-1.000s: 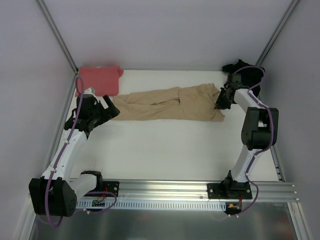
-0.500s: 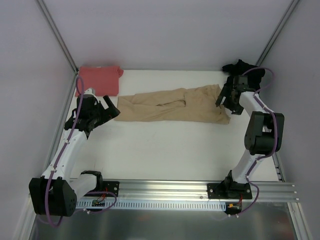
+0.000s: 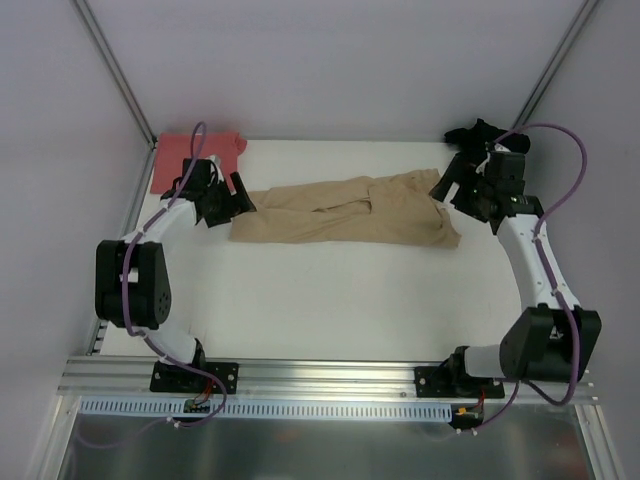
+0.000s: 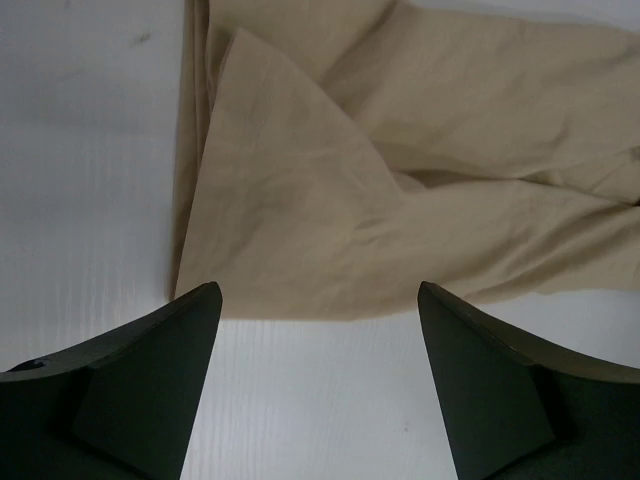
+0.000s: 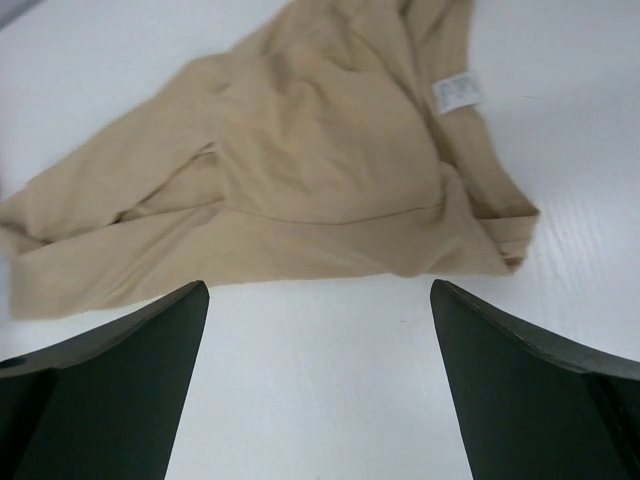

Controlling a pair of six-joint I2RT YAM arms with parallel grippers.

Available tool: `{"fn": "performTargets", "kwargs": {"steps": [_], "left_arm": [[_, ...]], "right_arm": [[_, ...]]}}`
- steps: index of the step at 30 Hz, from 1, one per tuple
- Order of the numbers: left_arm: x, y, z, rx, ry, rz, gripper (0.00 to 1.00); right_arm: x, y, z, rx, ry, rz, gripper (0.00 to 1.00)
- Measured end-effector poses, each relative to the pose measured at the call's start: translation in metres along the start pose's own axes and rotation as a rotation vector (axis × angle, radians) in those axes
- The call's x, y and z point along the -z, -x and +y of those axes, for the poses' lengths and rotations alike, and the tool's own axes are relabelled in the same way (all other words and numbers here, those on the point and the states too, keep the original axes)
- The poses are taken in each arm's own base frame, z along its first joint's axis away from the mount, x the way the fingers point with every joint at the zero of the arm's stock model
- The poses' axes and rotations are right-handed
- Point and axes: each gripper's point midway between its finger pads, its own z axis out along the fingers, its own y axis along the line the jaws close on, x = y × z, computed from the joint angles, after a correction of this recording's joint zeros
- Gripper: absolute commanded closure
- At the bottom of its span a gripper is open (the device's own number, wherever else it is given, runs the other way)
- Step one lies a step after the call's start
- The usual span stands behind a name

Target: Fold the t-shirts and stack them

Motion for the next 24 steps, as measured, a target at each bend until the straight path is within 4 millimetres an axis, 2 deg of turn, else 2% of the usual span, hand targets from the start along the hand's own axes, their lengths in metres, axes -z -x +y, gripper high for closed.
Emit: {"fn": "performTargets", "kwargs": {"steps": [3,6,13,21,22,24], "left_arm": [[-0.021,0.021,-0.003,-0.055,-0.011,-0.016,0.19],[-0.027,0.022,-0.001,-0.092,-0.012,-0.014,0.20],[-0.051,0.055,-0.006,-0.189,-0.013,-0.022,0.22],[-0.076,0.064,0.002,-0.244,0.022,0.025,0.24],[-0.079,0.063,0.004,-0.246,0.026,0.032,0.25],[-0.081,0.058,0.008,-0.245,0.033,0.054,0.37]], "right_arm": [[0.026,-0.004,0.023,0.025,0.096,-0.030,0.01],[0.039,-0.013,0.032,0.034,0.149,-0.026,0.00],[0.042,-0.036,0.032,0.025,0.172,0.049,0.01],[0.043,-0.041,0.034,0.029,0.194,0.069,0.01],[0.042,-0.042,0.034,0.029,0.194,0.072,0.01],[0.042,-0.044,0.033,0.028,0.193,0.077,0.01]]}}
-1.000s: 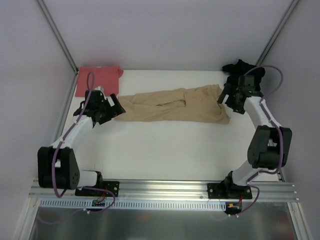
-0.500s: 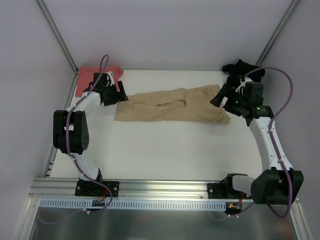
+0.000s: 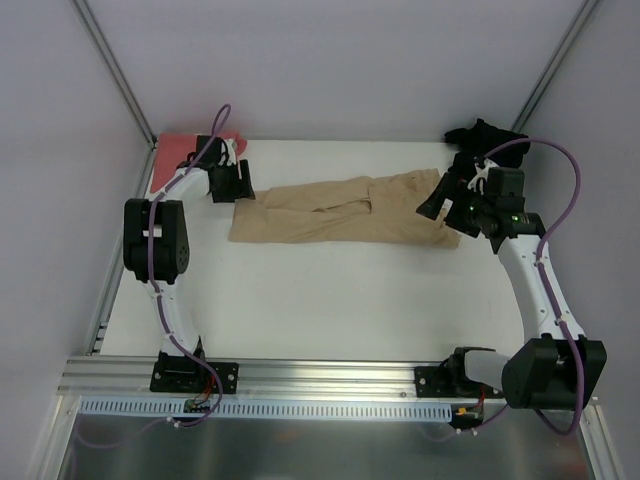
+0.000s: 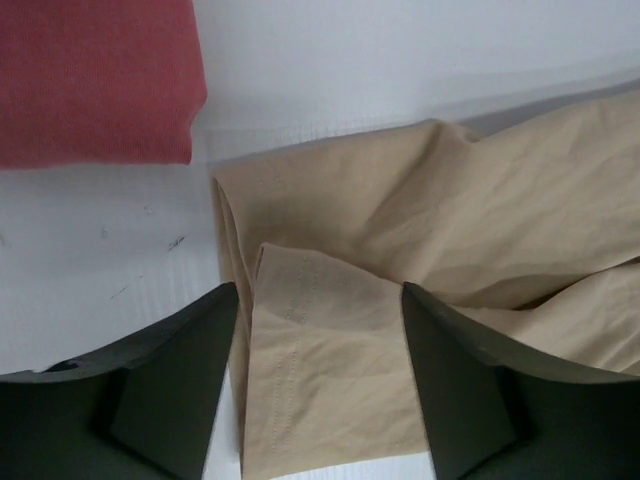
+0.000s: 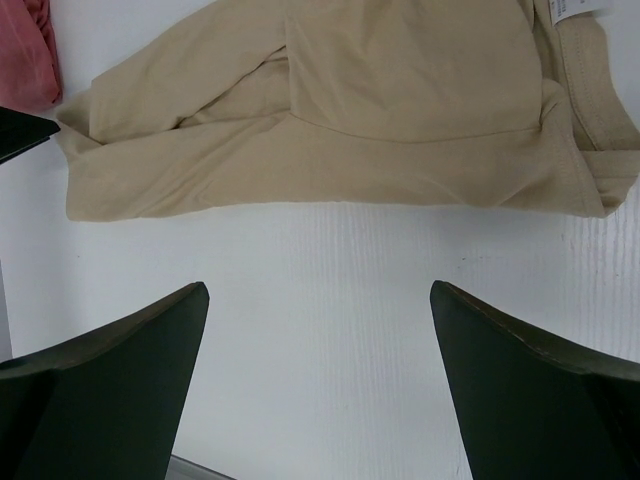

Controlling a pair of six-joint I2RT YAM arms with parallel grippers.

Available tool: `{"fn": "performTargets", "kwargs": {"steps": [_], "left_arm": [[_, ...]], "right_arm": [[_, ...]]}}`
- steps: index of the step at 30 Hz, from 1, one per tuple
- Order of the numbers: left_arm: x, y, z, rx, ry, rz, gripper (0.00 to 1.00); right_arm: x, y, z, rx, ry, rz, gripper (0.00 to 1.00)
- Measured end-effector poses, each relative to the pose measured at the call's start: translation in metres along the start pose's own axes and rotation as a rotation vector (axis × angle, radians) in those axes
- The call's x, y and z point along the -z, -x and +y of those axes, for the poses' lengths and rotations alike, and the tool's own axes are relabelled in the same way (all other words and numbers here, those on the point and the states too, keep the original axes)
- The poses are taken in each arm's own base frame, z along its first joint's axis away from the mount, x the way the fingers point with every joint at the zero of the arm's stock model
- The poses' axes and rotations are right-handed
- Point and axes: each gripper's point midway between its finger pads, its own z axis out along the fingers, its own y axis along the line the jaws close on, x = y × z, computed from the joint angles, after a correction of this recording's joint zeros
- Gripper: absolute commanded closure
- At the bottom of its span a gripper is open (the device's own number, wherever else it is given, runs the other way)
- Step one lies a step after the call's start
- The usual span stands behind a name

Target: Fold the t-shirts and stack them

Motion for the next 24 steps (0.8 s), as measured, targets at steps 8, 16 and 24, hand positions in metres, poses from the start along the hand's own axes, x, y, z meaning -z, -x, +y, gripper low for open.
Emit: {"fn": "performTargets", "kwargs": {"steps": [8,16,24], "left_arm": [[-0.010,-0.015,0.005,0.015,0.010,0.052,1.00],[-0.009,-0.020,0.010,0.016,0.036,0.058,1.00],[0.026,-0.017,0.006,0.026,0.056,0.018,1.00]], "right_arm": [[0.000,-0.002,-0.001,-0.002,-0.002,0.008,0.01],[-0.002,-0.006,-0.001,-0.005,0.002,0.017,0.00],[-0.007,-0.022,-0.007,-0.021,0.001,0.060,0.00]]}}
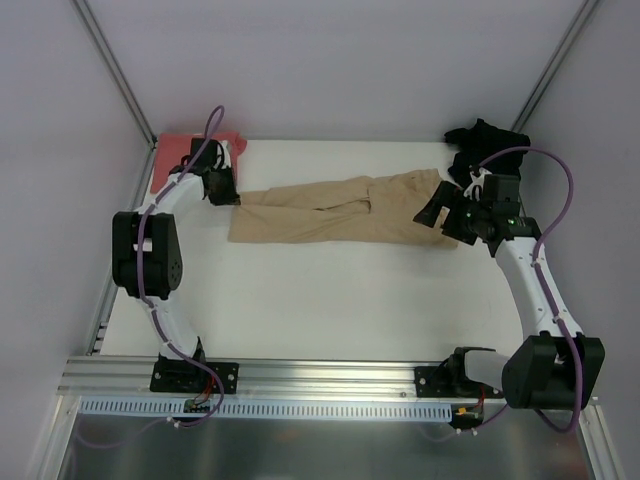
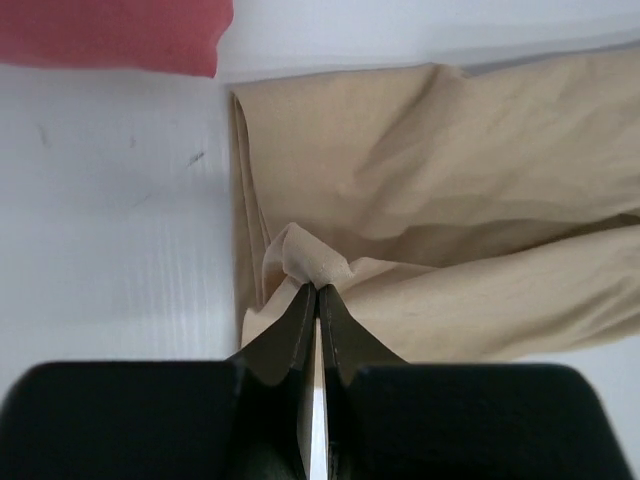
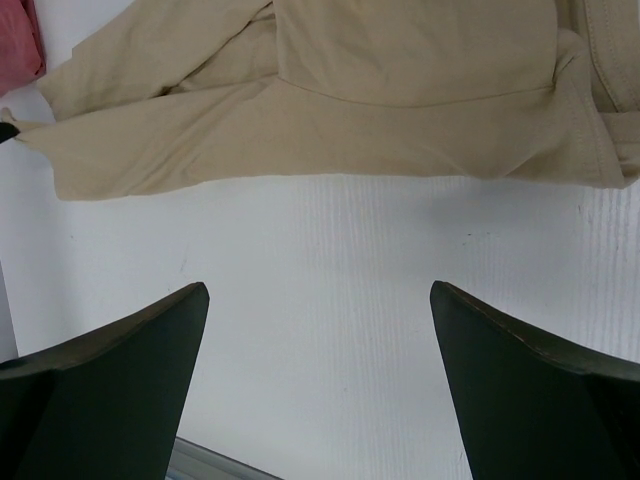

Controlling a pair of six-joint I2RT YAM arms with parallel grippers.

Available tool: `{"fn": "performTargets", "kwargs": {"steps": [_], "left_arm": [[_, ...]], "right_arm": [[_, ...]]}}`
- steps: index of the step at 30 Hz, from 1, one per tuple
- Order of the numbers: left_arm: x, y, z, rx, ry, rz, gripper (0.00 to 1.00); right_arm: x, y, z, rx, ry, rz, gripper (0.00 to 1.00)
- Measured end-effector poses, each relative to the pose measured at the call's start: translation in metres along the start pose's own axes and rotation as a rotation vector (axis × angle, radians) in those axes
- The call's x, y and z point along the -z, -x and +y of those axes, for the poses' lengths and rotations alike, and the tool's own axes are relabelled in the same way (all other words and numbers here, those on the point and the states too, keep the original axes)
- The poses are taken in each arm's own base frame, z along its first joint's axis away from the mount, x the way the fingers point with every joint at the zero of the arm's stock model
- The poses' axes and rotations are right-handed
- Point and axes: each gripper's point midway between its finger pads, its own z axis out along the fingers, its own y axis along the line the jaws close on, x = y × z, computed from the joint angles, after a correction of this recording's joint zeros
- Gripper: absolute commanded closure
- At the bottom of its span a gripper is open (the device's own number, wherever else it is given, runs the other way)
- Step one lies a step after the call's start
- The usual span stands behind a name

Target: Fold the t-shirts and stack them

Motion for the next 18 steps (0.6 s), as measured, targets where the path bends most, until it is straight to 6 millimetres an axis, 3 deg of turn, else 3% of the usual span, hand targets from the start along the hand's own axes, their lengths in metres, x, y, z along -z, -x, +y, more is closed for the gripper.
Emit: {"fn": "performTargets", "kwargs": {"steps": [6,9,18], "left_arm": [[0.055,0.011,-0.010,-0.009,-0.004,-0.099,1.00],[0.073,0.007,-0.011,-0.008,-0.003,-0.120,1.00],[0.080,-0.030,-0.002,0.033,0.036,-0.025,1.00]], "right_arm": [[-0.002,-0.005,0.000,-0.008,0.009,0.012,0.01],[-0.002,-0.006,0.001,-0.011,0.016,0.015,0.01],[0.010,-0.003,0.009,0.002,0.041,-0.020,0.00]]}}
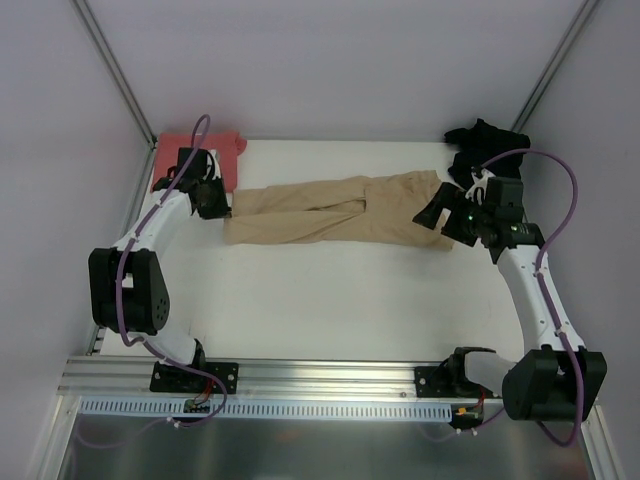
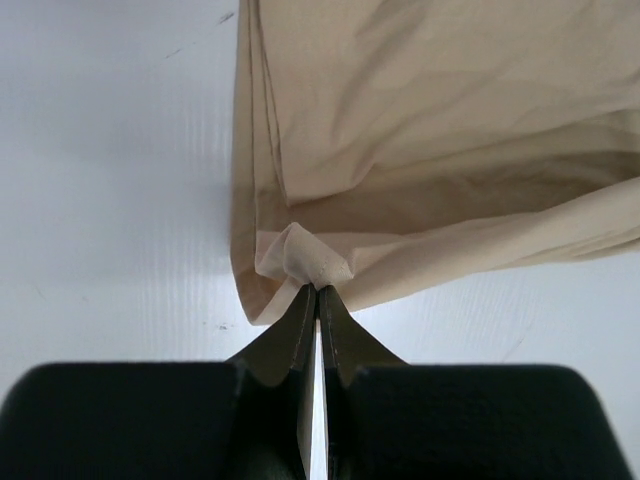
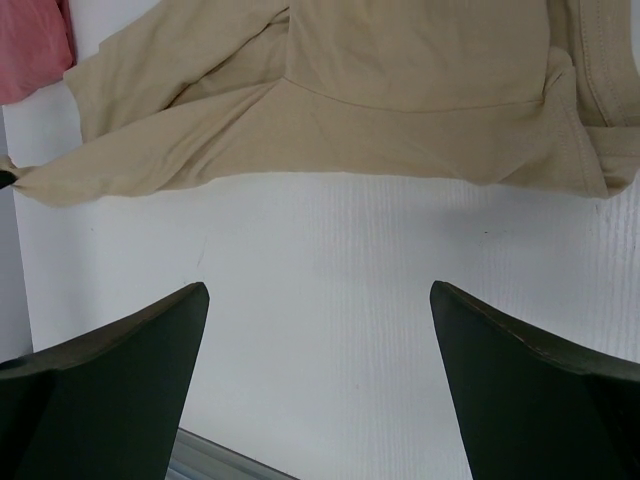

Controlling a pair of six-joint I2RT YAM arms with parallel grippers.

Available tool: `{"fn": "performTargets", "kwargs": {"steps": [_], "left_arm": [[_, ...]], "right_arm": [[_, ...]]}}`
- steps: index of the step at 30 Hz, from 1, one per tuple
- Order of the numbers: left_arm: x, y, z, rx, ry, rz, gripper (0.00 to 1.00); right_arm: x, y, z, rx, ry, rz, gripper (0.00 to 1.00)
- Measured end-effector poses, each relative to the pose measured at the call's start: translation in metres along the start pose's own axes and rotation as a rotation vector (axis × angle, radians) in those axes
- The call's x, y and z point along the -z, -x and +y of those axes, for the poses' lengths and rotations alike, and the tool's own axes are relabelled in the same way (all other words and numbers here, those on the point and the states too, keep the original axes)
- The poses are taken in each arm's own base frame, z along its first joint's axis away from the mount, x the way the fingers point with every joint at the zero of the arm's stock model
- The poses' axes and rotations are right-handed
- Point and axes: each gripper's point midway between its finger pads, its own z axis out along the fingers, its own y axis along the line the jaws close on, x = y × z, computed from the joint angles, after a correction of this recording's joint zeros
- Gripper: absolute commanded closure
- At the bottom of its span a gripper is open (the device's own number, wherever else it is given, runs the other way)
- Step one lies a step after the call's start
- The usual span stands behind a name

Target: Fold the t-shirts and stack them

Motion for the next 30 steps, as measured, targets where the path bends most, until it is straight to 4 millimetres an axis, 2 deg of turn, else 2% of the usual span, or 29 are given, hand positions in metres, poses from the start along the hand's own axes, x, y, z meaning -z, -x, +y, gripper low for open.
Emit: {"fn": "performTargets", "kwargs": {"steps": [5,12,15,20,26,30], "left_arm": [[-0.009,-0.012,0.010,0.013,0.045,0.049,1.00],[-0.051,-0.042,0.025,0.044,0.108,0.186,1.00],[-0.065,-0.046,0.029,0.050,0.124,0.214,1.00],[-0.075,-0.035,0.034,0.045,0.157,0.198,1.00],[-0.073,-0.009,0.040,0.036,0.204,0.121,1.00],[-0.071,0.002,0.039,0.034,0.209,0.092,1.00]], "right_arm": [[0.002,0.001,0.002,0.003,0.006,-0.007,0.01],[0.002,0.001,0.002,0.004,0.006,-0.005,0.01],[0.000,0.000,0.000,0.001,0.002,0.002,0.00],[-0.006,-0.003,-0.004,-0.005,-0.007,0.023,0.00],[-0.010,-0.005,-0.006,-0.012,-0.013,0.039,0.01],[-0.012,-0.009,-0.009,-0.016,-0.018,0.050,0.01]]}}
